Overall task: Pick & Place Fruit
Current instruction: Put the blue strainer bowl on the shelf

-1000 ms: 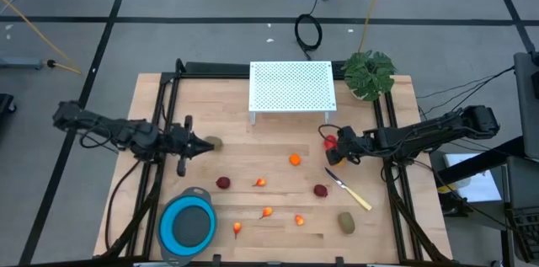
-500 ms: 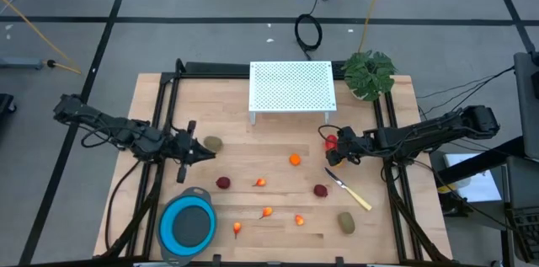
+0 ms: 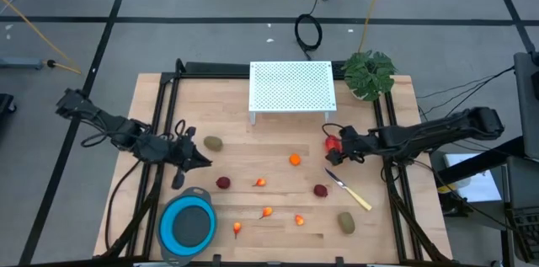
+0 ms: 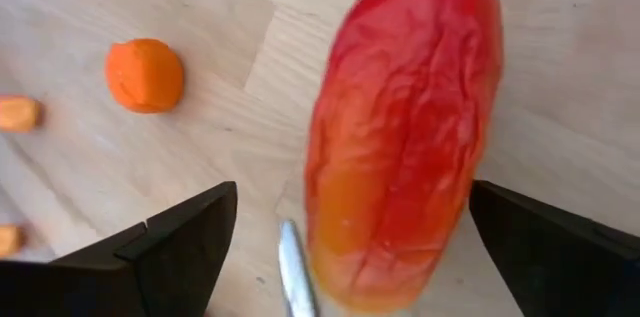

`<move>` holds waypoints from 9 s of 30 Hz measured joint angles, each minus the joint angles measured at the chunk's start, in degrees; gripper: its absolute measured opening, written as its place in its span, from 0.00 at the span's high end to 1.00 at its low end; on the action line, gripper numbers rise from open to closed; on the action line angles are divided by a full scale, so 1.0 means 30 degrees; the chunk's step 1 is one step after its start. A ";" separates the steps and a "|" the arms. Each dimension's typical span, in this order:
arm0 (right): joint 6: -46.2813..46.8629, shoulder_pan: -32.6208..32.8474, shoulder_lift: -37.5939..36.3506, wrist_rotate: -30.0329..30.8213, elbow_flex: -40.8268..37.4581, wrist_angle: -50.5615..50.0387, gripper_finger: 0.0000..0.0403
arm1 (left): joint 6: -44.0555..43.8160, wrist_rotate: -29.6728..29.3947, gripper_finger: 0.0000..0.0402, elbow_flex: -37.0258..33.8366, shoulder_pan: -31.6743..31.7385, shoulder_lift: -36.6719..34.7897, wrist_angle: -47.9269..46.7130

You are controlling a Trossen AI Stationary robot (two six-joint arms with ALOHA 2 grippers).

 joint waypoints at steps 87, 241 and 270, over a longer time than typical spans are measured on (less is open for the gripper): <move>-2.0227 0.0000 -0.6360 0.2496 -0.0015 1.5736 0.88 | -2.8973 0.6687 0.91 0.0213 -0.9152 0.4148 -0.8344; -2.1485 -0.1472 -1.3119 -0.0097 -0.3155 0.8756 1.00 | -0.0976 0.9670 1.00 2.5589 2.1603 2.1234 -1.4817; -2.1500 -0.1472 -1.3937 -0.0017 -0.3147 0.7937 1.00 | -0.2766 1.1364 1.00 2.5567 2.3131 2.2546 -1.4018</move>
